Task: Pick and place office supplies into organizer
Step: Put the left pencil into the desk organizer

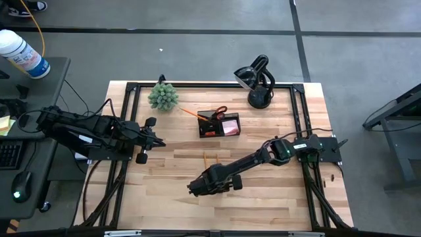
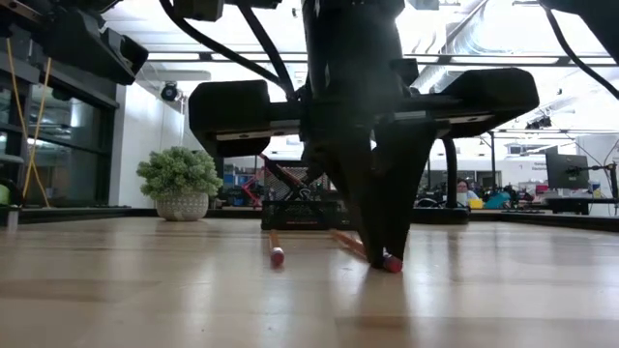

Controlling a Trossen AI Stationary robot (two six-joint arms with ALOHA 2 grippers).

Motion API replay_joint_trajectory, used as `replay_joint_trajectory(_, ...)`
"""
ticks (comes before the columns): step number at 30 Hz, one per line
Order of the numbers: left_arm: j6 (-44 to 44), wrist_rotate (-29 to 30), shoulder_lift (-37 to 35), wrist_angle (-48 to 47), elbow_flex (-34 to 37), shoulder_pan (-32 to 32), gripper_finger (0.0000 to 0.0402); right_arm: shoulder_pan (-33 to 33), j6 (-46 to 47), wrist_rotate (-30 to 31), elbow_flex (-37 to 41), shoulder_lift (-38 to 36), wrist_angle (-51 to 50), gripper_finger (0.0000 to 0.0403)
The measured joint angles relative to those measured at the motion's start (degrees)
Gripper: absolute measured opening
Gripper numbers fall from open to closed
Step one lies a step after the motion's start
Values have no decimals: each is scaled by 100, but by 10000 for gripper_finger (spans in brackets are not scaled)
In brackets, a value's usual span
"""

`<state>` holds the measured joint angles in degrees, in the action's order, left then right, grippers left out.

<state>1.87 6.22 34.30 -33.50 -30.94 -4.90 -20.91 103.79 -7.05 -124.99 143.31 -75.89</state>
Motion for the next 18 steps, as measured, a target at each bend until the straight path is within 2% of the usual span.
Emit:
replay_joint_trajectory(6,4,40,0,0,0,0,5,2,-96,244,-176,4,-263,1)
replay_joint_trajectory(18,4,46,0,-1,0,0,5,-57,-103,85,-176,4,-247,1)
